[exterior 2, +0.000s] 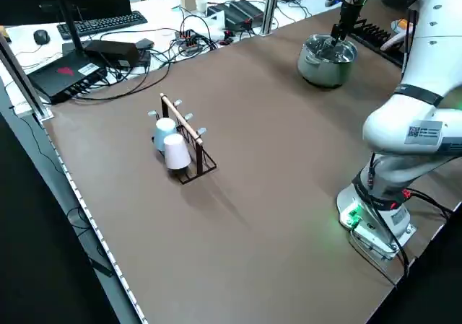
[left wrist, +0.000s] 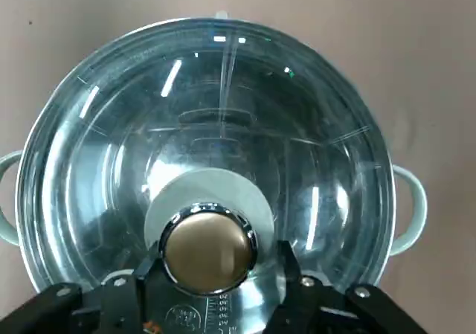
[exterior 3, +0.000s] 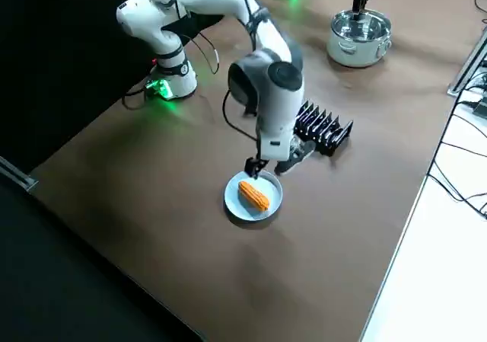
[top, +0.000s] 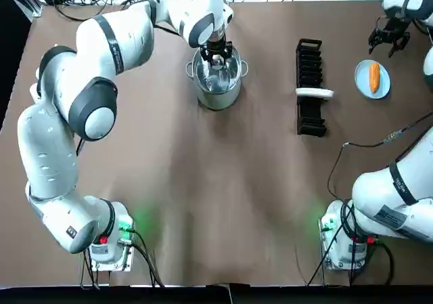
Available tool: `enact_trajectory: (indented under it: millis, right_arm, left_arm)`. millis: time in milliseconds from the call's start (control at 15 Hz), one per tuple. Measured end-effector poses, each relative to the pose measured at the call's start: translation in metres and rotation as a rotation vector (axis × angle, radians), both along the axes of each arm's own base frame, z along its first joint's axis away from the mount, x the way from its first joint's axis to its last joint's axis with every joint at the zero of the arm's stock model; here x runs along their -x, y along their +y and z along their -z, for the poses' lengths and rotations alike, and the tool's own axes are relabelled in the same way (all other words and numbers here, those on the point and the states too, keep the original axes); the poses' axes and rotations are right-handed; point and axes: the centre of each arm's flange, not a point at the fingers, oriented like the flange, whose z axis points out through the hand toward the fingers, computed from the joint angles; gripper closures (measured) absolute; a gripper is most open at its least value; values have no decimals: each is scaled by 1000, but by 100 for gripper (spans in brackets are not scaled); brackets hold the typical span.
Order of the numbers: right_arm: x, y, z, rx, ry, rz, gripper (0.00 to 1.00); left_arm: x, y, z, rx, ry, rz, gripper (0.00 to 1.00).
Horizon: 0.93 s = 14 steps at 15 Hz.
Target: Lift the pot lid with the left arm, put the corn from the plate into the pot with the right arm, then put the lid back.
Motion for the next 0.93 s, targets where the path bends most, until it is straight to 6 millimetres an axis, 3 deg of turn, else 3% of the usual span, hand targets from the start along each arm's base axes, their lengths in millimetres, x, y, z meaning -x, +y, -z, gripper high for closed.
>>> enact_trajectory:
  millis: [467, 800, 933]
  right_arm:
    - [12, -25, 57, 35, -21, -7, 6]
    - [16, -30, 82, 33, -32, -2, 9]
    - [22, -35, 92, 32, -39, 6, 12]
  left_arm:
    - [-4, 3, 0, -13, -14, 2, 38]
    - [-7, 6, -1, -22, -27, -5, 39]
    - [-7, 4, -2, -18, -31, -6, 46]
